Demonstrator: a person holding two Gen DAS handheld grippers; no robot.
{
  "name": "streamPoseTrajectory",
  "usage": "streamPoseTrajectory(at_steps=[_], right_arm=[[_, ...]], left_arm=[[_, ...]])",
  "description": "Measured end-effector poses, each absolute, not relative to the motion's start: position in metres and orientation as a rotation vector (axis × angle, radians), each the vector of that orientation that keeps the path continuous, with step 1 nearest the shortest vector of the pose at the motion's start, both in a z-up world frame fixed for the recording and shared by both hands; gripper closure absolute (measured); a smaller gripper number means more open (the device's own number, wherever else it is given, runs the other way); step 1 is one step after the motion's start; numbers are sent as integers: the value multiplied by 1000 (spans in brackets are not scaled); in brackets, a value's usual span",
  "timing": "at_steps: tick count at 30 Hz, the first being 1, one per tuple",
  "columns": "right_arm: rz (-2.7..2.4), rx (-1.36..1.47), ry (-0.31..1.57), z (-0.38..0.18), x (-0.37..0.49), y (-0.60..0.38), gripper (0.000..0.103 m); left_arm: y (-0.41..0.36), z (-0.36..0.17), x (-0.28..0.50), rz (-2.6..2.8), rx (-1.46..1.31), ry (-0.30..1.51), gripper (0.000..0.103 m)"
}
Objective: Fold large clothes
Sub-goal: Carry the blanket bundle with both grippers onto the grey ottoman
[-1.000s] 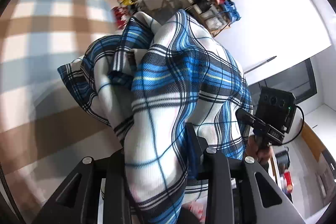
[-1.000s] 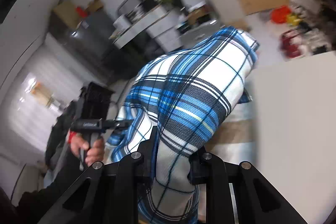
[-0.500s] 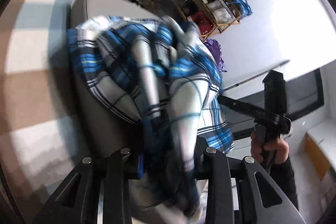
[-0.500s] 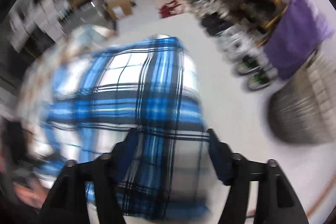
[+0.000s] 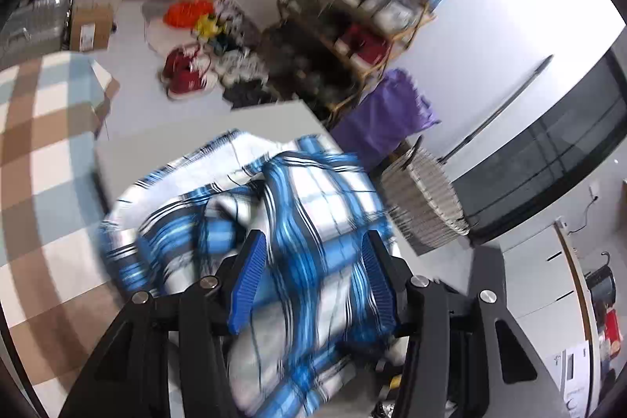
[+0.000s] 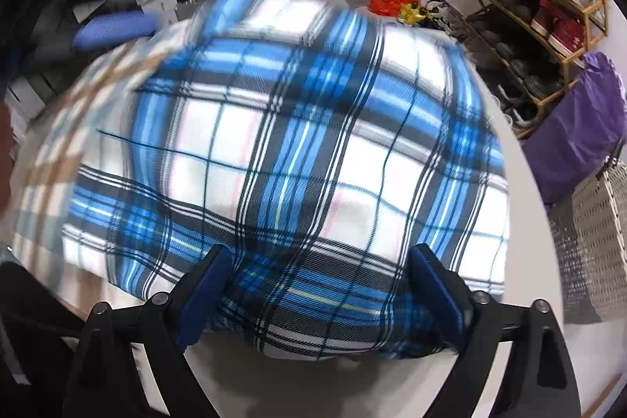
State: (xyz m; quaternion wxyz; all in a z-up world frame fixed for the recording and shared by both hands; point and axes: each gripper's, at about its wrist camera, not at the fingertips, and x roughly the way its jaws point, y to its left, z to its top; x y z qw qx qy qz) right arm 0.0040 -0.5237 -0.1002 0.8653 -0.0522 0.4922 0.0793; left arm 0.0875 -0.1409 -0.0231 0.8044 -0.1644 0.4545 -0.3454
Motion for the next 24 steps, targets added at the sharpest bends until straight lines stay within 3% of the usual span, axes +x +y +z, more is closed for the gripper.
streamPoseTrajectory(at_steps=[6, 7, 8, 11, 18, 20, 24], right_arm=[[205, -99, 981, -106, -12, -526, 4], [215, -98, 978, -105, -18, -527, 4], [229, -88, 974, -104, -18, -528, 4], [266, -42, 965, -102, -15, -535, 4], [318, 45, 965, -100, -9, -557, 4], [327, 73, 967, -99, -10, -560, 4], [324, 83, 980, -96, -10, -559, 4]], left_arm=[[-155, -48, 97, -687, -318, 1051, 59], [-157, -50, 99, -686, -307, 1056, 65], [-158, -52, 99, -673, -276, 1065, 80], [-161, -54, 103, -636, -188, 1061, 91], [-148, -59, 96, -650, -137, 966, 94], [-143, -59, 98, -621, -111, 958, 99], [-120, -65, 108, -510, -88, 1016, 103]])
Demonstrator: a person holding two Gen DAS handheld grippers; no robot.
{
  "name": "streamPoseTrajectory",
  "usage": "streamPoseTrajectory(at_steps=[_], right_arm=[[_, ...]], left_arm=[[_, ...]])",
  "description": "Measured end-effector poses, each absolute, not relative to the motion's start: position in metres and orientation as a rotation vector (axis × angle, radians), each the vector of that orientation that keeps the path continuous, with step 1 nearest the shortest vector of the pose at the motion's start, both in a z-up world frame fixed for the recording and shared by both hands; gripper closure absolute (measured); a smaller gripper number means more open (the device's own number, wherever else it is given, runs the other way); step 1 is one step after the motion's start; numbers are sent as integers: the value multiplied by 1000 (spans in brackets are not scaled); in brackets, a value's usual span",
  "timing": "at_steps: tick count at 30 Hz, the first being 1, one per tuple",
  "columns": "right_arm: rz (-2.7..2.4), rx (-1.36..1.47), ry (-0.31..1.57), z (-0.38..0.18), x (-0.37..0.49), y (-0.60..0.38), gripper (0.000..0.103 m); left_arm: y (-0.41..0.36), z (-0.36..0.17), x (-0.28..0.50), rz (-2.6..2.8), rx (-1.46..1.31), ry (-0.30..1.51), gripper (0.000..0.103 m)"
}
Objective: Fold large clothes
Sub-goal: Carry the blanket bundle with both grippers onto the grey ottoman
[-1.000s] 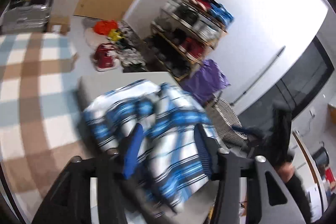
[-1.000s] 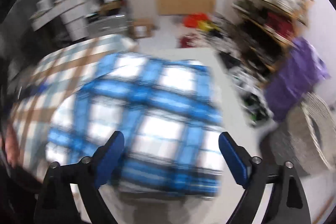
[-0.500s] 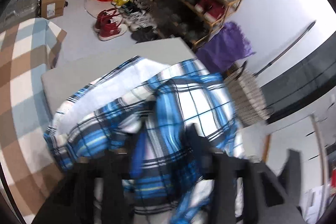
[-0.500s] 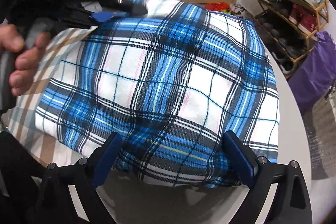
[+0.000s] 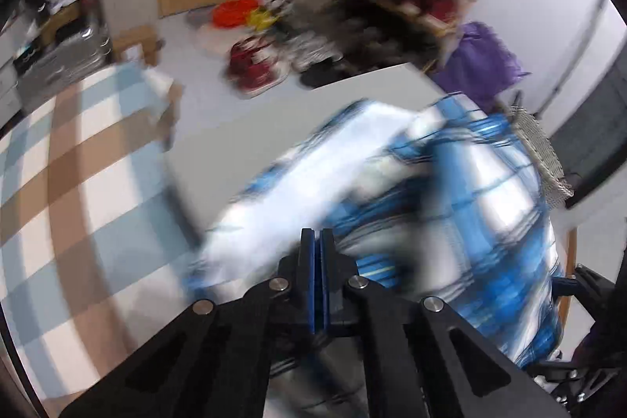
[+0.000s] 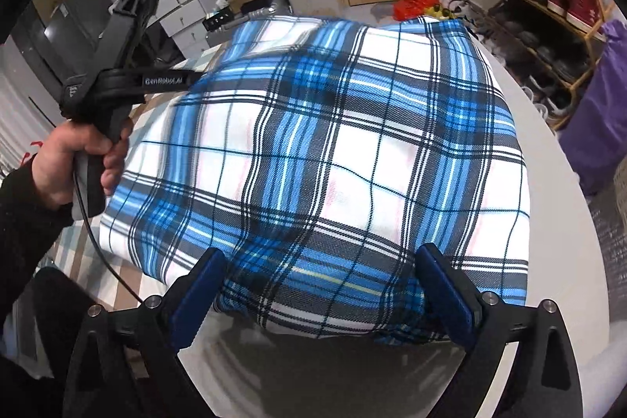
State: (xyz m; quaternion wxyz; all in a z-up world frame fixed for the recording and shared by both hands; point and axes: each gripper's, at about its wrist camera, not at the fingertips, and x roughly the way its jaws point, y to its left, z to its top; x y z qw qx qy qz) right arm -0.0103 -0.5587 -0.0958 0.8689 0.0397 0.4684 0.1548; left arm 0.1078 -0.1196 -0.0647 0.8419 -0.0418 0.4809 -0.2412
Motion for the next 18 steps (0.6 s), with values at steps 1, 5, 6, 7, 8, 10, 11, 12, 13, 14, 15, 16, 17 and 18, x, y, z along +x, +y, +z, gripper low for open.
streamPoseTrajectory(at_steps=[1, 5, 6, 7, 8, 10, 11, 12, 13, 14, 15, 16, 17, 18], right_arm=[[319, 83, 983, -95, -10, -559, 4], [331, 102, 990, -95, -6, -559, 0], [334, 130, 992, -94, -5, -562, 0], [339, 165, 992, -93, -5, -565, 0], [344, 202, 990, -93, -5, -569, 0], [364, 285, 982, -94, -3, -580, 0], [371, 308, 977, -93, -4, -583, 0], [378, 331, 969, -94, -6, -586, 0], [380, 337, 965, -94, -5, -589, 0], [382, 335, 961, -93, -6, -588, 0], [382, 325, 959, -94, -8, -587, 0], [381, 310, 955, -93, -10, -584, 0], [379, 299, 954, -93, -10, -583, 0], [378, 285, 955, -94, -10, -581, 0]], left_arm=[[-111, -59, 108, -527, -139, 1017, 103], [-112, -11, 87, -598, -129, 899, 103], [-124, 1, 78, -652, -85, 856, 102], [-135, 9, 70, -670, -28, 820, 102], [-148, 15, 63, -673, 28, 804, 102], [-164, 9, 68, -736, 36, 880, 101], [-169, 1, 74, -725, 24, 939, 101], [-171, -9, 82, -703, -7, 1000, 101], [-172, -16, 87, -689, -28, 1043, 101], [-175, -26, 93, -678, -56, 1099, 101], [-176, -31, 94, -677, -65, 1111, 101], [-178, -33, 92, -678, -60, 1102, 101], [-181, -35, 90, -677, -37, 1082, 101], [-186, -38, 87, -668, 6, 1058, 101]])
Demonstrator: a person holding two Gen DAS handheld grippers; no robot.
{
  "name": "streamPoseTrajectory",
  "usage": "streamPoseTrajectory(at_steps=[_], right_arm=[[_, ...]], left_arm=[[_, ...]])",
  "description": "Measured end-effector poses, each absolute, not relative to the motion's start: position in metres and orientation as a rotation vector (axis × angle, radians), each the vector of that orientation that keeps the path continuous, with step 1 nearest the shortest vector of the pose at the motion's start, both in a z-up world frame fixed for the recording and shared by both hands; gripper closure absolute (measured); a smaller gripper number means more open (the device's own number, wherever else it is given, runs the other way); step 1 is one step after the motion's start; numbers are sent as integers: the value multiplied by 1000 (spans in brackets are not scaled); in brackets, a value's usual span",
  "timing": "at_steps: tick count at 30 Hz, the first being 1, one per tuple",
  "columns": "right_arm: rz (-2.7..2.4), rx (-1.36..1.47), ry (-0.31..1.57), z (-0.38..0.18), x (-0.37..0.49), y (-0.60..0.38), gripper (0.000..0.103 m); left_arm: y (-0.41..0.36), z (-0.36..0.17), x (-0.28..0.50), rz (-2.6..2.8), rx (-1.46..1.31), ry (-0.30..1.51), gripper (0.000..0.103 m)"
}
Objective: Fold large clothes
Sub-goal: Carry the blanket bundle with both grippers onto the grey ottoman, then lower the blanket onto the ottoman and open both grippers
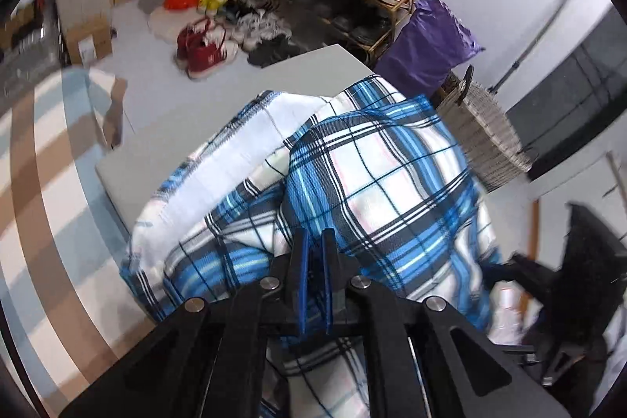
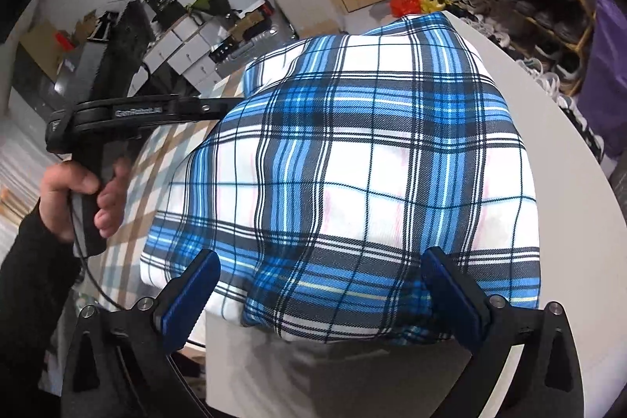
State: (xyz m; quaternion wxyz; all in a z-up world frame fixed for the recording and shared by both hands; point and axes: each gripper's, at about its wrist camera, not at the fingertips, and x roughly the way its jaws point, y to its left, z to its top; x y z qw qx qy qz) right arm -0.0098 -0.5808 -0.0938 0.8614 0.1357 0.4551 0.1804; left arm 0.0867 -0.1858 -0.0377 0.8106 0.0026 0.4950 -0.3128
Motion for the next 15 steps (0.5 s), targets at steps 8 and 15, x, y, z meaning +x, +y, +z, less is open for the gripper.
streamPoseTrajectory(at_steps=[8, 15], right_arm=[[362, 149, 1001, -95, -12, -561, 0], [392, 123, 1158, -61, 1, -564, 0]], left_arm=[[-184, -46, 87, -543, 122, 1013, 100], [-150, -1, 47, -619, -3, 999, 100]])
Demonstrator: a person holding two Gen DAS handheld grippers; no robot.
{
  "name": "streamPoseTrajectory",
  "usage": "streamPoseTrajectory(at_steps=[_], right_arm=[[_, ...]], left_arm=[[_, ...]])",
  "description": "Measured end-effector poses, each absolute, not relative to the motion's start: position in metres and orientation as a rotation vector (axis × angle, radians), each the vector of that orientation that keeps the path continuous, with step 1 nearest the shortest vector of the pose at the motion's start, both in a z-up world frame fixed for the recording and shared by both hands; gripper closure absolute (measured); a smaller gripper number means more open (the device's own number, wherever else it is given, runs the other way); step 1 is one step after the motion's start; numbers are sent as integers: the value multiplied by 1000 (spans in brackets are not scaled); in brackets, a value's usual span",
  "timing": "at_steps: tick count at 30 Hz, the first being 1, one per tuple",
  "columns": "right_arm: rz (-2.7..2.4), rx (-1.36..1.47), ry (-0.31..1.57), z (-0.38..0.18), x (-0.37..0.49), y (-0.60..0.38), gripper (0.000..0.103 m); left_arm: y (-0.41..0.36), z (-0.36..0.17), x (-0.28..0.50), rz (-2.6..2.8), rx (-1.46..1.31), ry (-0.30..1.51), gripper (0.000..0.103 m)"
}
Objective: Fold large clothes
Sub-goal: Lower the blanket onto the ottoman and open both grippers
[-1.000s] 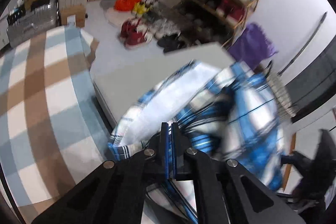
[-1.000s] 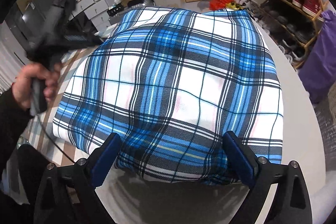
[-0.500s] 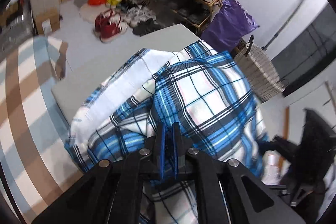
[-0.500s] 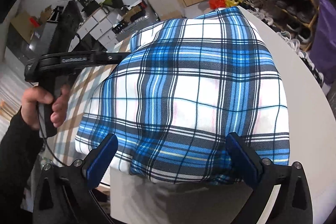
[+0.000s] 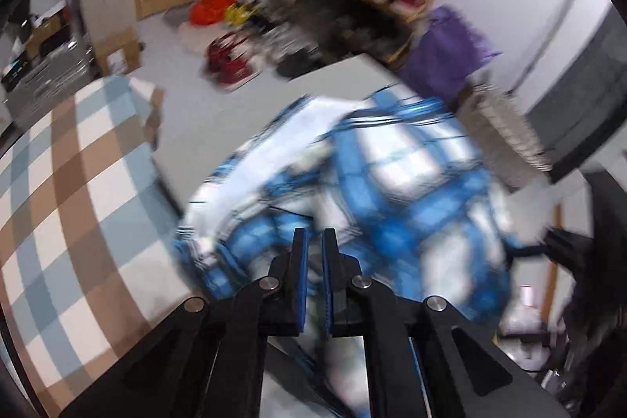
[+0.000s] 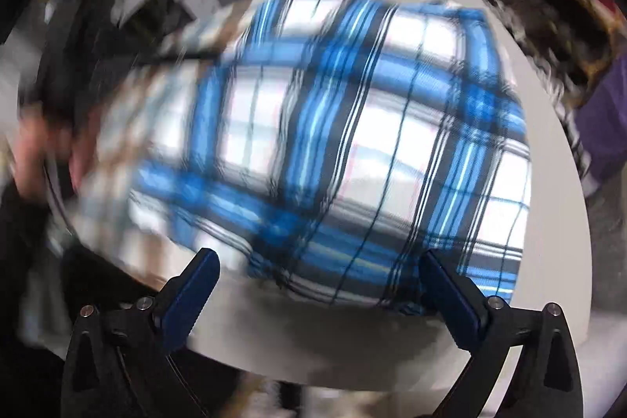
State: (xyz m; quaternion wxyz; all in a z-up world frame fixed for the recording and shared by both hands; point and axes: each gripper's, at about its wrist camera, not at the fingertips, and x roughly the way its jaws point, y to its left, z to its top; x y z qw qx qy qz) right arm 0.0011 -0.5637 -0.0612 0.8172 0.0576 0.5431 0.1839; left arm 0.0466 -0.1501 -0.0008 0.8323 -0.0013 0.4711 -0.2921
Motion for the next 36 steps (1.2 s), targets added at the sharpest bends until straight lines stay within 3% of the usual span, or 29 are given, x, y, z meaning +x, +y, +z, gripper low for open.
streamPoseTrajectory(at_steps=[4, 8, 10, 16, 21, 28, 34, 36], right_arm=[[236, 223, 977, -18, 30, -581, 0], [124, 247, 1087, -39, 80, -563, 0], [53, 183, 1196, -68, 96, -549, 0], [49, 162, 1211, -73, 91, -552, 0], [117, 323, 1140, -62, 46, -569, 0], [-16, -98, 1062, -93, -22, -513, 0], [34, 156, 770, -49, -124, -489, 0], [15, 189, 689, -41, -158, -478, 0]], left_arm=[[-170, -5, 7, -778, -26, 1002, 100], [-182, -54, 0, -733, -9, 1121, 100], [-169, -76, 2, -736, -127, 1126, 100], [-157, -73, -6, -747, -158, 1080, 101], [-144, -70, -17, -737, -196, 1118, 101], [-106, -52, -46, -650, -164, 1101, 100], [-73, -5, -109, -579, -34, 860, 99], [-69, 3, -131, -559, 5, 762, 81]])
